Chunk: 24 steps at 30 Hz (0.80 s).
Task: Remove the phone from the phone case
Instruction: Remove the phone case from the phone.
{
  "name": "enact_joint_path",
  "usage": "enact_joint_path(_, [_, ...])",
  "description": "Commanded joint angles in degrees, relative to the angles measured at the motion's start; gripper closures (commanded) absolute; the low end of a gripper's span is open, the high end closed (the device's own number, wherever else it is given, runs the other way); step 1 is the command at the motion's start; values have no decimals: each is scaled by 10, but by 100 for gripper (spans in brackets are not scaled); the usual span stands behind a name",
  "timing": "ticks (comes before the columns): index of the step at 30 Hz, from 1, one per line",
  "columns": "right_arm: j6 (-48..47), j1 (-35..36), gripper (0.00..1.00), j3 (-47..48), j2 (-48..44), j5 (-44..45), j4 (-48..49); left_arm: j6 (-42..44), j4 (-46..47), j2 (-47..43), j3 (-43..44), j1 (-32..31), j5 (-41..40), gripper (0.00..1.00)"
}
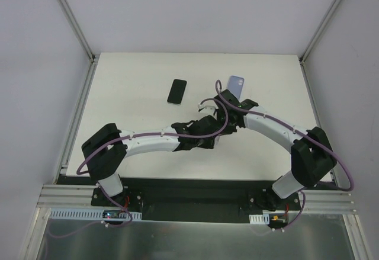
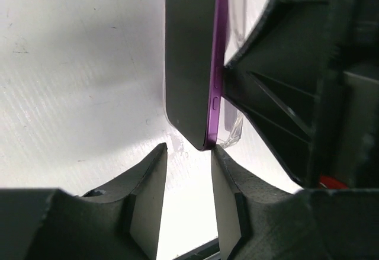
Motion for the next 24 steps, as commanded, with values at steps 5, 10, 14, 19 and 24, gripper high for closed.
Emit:
enact_joint_path(5, [-39,22,99,-14,-65,-88,-76,-5,-33,31,21,21,-144,67])
enact_joint_path(10, [-46,30,99,-15,-59,-87,-74,-12,-33,28,26,21,-134,65])
enact_joint_path(14, [-42,30,99,-25,-47,-80,-64,-12,-32,12,24,21,-125,61])
enact_joint_path(19, [-38,30,99,-34,-36,-91,-48,-14,-32,-25,11,20,-112,53])
enact_joint_path(24, [-45,31,99,-26,-37,-103,-60,-36,-33,-79,-23,24,-99,51])
